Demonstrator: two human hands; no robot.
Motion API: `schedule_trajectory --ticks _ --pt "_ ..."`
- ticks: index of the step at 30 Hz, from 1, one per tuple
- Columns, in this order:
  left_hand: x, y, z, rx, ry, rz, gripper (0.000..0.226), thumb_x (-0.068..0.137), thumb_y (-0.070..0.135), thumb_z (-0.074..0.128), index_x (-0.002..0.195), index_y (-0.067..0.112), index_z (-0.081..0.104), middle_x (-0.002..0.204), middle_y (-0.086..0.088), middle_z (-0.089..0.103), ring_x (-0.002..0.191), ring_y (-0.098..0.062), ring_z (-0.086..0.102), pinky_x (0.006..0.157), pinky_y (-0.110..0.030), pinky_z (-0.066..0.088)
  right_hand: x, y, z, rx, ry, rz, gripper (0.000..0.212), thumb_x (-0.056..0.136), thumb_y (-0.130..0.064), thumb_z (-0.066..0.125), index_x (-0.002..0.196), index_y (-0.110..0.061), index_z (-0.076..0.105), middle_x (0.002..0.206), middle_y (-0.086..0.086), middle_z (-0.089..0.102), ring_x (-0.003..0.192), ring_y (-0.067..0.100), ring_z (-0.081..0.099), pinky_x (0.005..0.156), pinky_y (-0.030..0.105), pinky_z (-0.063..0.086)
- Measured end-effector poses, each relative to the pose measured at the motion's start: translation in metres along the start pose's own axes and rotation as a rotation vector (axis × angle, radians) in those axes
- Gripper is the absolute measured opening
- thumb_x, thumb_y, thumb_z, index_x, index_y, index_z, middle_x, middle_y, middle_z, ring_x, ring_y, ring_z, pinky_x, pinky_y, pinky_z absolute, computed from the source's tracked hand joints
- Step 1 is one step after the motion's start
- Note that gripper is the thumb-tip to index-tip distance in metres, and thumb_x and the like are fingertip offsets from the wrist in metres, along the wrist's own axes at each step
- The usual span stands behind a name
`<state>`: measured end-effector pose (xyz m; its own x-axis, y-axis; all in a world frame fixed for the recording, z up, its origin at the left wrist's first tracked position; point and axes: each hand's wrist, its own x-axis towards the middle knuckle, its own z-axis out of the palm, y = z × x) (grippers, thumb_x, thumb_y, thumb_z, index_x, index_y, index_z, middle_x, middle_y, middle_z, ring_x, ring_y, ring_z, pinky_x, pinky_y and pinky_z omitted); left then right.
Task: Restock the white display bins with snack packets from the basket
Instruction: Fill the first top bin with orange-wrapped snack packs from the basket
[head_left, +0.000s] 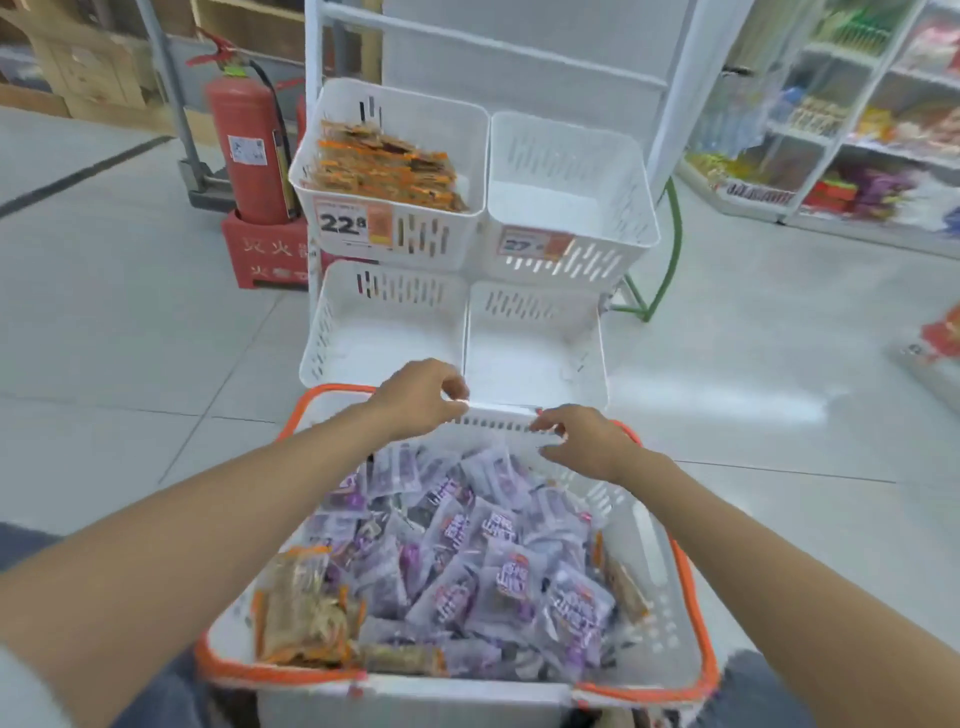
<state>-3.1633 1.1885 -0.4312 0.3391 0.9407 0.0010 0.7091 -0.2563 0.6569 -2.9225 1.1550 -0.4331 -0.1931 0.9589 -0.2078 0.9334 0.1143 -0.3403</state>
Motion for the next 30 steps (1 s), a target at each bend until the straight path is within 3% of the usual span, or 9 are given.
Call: schedule_trajectory --ticks 4,8,11,14,18,21,24,27,30 --pt "-0.03 -0.001 0.055 0.008 -0.142 0.004 0.018 0.091 0.023 0.068 0.106 0.014 0.07 0.109 0.002 0.067 0.09 -0.011 0.06 0.081 -0.024 0.046 -0.059 0.05 0.04 -0.007 -0.14 0.179 0.045 0.092 -0.023 0.061 0.136 -0.015 0.052 0.141 0.006 0.05 0.126 0.022 0.049 0.099 0.026 0.038" --pt "-0.043 0.001 0.077 -0.065 -0.188 -0.059 0.018 0.09 0.022 0.068 0.107 0.016 0.069 0.109 0.003 0.066 0.096 -0.012 0.061 0.084 -0.026 0.048 -0.096 0.072 0.073 -0.014 -0.274 0.289 0.046 0.093 -0.018 0.056 0.137 -0.012 0.043 0.132 0.011 0.056 0.111 0.03 0.056 0.082 0.03 0.044" --pt "-0.044 0.001 0.081 -0.101 -0.182 -0.077 0.02 0.089 0.021 0.07 0.109 0.016 0.069 0.109 0.002 0.065 0.099 -0.013 0.061 0.083 -0.022 0.046 -0.092 0.086 0.079 0.042 -0.043 0.341 0.042 0.09 -0.009 0.052 0.131 -0.013 0.052 0.126 0.012 0.062 0.108 0.028 0.06 0.088 0.031 0.049" --pt "-0.042 0.006 0.075 -0.249 -0.104 -0.133 0.022 0.09 0.02 0.07 0.111 0.015 0.068 0.112 0.001 0.066 0.102 -0.015 0.063 0.081 -0.021 0.046 -0.074 0.081 0.048 0.561 0.304 0.357 0.025 0.089 -0.001 0.058 0.111 -0.012 0.063 0.111 0.01 0.068 0.088 0.024 0.066 0.075 0.031 0.052" --pt "-0.049 0.025 0.068 -0.74 -0.308 -0.302 0.053 0.079 0.037 0.076 0.126 0.02 0.057 0.119 -0.001 0.064 0.105 -0.015 0.067 0.09 -0.028 0.054 -0.058 0.027 0.025 1.24 0.186 0.178 0.026 0.087 0.012 0.059 0.099 -0.011 0.058 0.092 0.009 0.068 0.073 0.021 0.066 0.063 0.032 0.054" --pt "-0.056 0.025 0.063 -0.935 -0.336 -0.37 0.047 0.078 0.023 0.078 0.12 0.01 0.06 0.113 -0.008 0.07 0.097 -0.016 0.07 0.085 -0.028 0.057 -0.038 -0.009 0.038 1.212 0.126 0.113 0.023 0.087 0.011 0.06 0.098 -0.008 0.058 0.092 0.011 0.067 0.073 0.021 0.066 0.062 0.03 0.054" --pt "-0.067 0.002 0.04 -0.78 -0.212 -0.426 0.023 0.088 0.015 0.072 0.108 0.006 0.065 0.079 -0.004 0.071 0.061 -0.009 0.064 0.051 -0.019 0.048 -0.02 -0.037 0.048 1.027 0.06 0.063 0.026 0.088 0.003 0.064 0.111 -0.008 0.058 0.097 0.008 0.067 0.082 0.018 0.065 0.071 0.025 0.053" --pt "-0.081 -0.042 0.01 -0.75 -0.052 -0.498 0.012 0.093 0.015 0.063 0.082 0.012 0.06 0.067 -0.003 0.054 0.055 -0.011 0.052 0.057 -0.026 0.044 -0.006 -0.066 0.065 0.818 -0.043 0.003 0.036 0.091 -0.005 0.063 0.126 -0.008 0.054 0.107 0.008 0.064 0.09 0.021 0.061 0.077 0.031 0.05" --pt "-0.103 -0.081 -0.012 -0.848 0.103 -0.581 0.016 0.096 0.008 0.053 0.081 0.013 0.052 0.076 -0.005 0.056 0.066 -0.012 0.059 0.068 -0.026 0.058 0.004 -0.101 0.097 0.644 -0.219 -0.072 0.036 0.093 -0.012 0.062 0.128 -0.007 0.056 0.119 0.012 0.064 0.099 0.023 0.063 0.078 0.028 0.051"
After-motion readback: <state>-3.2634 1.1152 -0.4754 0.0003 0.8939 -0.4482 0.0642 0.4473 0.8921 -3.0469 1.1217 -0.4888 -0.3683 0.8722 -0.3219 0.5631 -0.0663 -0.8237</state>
